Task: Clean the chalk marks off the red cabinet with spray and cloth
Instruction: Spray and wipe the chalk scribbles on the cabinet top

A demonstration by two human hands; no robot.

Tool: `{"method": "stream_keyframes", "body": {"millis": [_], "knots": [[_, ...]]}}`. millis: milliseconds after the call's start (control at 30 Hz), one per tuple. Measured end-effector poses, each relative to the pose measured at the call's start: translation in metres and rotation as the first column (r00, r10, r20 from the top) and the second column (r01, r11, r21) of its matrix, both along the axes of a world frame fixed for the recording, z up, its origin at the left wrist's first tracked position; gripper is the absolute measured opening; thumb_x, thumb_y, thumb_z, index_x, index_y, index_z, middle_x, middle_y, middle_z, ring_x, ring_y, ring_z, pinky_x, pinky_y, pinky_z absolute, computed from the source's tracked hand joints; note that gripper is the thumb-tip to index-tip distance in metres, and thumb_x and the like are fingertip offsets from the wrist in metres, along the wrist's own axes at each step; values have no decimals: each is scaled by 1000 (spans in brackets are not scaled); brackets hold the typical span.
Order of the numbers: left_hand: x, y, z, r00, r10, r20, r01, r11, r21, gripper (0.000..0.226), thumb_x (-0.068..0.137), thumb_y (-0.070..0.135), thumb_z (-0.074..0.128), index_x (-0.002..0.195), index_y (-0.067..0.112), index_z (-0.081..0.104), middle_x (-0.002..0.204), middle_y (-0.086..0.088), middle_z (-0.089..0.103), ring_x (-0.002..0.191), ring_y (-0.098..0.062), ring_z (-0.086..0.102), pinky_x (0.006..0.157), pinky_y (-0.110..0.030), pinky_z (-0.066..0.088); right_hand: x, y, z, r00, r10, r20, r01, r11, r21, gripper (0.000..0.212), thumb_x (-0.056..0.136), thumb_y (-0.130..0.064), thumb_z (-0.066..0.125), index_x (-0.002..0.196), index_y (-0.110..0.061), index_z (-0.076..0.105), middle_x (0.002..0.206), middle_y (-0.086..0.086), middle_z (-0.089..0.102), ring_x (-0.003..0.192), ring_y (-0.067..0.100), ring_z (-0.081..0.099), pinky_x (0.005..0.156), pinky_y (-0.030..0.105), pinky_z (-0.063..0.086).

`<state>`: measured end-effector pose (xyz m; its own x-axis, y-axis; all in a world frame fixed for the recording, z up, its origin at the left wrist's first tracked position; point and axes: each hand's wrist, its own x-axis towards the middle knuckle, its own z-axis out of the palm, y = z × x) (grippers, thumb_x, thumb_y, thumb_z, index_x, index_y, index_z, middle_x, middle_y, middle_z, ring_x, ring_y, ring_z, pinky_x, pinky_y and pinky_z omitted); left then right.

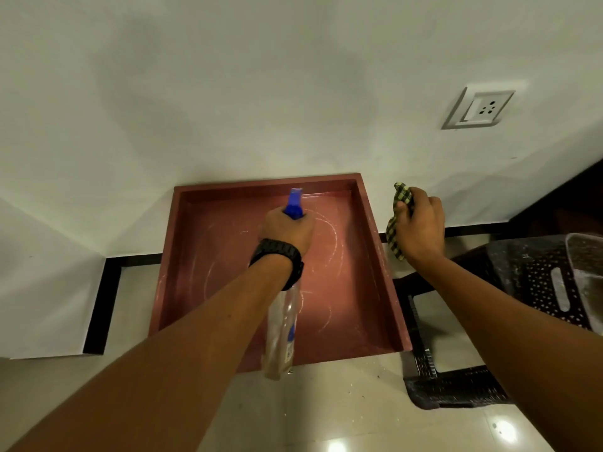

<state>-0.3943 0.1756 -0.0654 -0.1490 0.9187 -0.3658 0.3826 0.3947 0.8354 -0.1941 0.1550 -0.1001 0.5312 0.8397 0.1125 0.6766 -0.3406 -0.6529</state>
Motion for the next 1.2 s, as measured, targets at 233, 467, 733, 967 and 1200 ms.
{"method": "stream_keyframes", "body": {"millis": [233,467,733,967,1200], "knots": [[51,-30,-10,997,-72,1,72,997,-17,9,76,23,57,72,16,56,62,-2,53,56,-22,49,53,-26,42,16,-10,-2,1000,-17,-22,17,1000,-12,36,100,-21,43,135,-11,45,125,15,47,112,28,49,89,31,40],[73,-93,-40,992,-122,44,126,987,-99,18,77,22,64,64,22,51,55,4,49,46,-12,45,44,-20,36,29,-26,-10,1000,-17,-8,17,999,-36,36,100,-23,44,134,-12,46,125,15,49,114,27,49,88,29,37],[72,-190,-81,983,-174,65,185,955,-230,14,79,24,67,76,26,53,66,4,56,56,-9,51,57,-24,52,33,-53,-22,999,-26,-39,24,998,-52,37,99,-24,44,134,-13,47,126,14,49,116,27,48,97,35,40],[39,-236,-104,987,-147,-58,129,963,-236,16,79,21,61,69,27,51,58,6,52,53,-8,46,53,-17,44,33,-91,-33,999,6,-47,-10,996,-90,37,97,-24,48,133,-15,49,122,13,50,110,25,49,90,34,41],[-15,-233,-110,992,73,-102,-92,976,-197,20,77,15,68,70,28,55,56,4,54,51,-14,48,49,-22,37,0,-130,-49,994,86,-68,-96,981,-166,36,97,-22,49,132,-16,50,122,12,49,111,25,48,95,36,41]]}}
